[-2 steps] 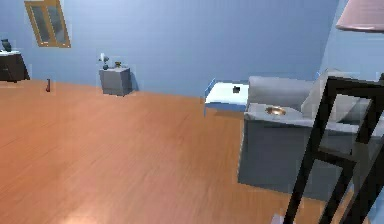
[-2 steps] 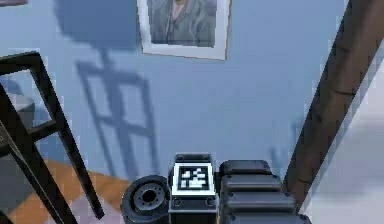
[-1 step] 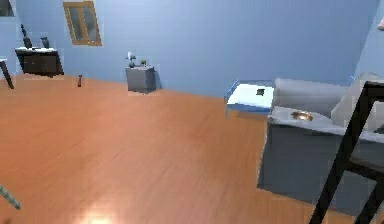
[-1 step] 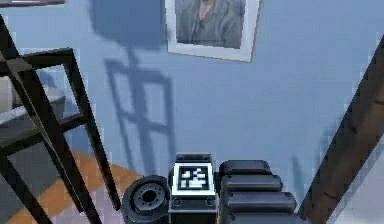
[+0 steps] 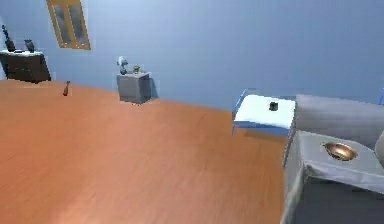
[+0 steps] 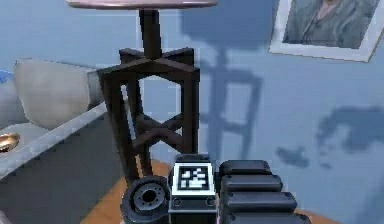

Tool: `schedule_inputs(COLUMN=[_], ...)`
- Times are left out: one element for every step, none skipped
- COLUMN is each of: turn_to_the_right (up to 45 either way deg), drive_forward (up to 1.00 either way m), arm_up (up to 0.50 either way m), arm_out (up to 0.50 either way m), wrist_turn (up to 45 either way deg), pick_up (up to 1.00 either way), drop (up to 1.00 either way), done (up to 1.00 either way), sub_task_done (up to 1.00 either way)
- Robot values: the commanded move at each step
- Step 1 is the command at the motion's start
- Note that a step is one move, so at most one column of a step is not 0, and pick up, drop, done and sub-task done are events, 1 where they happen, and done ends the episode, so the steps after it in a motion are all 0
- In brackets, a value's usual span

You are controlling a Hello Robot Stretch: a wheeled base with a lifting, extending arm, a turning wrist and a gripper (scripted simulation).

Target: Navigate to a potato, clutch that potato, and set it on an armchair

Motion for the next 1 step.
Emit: schedule_inputs(turn_to_the_right=[15.0], drive_forward=[0.0], arm_up=[0.0], arm_out=[0.0], wrist_turn=[0.0], pick_up=[0.0], drop=[0.0], done=[0.0], sub_task_done=[0.0])
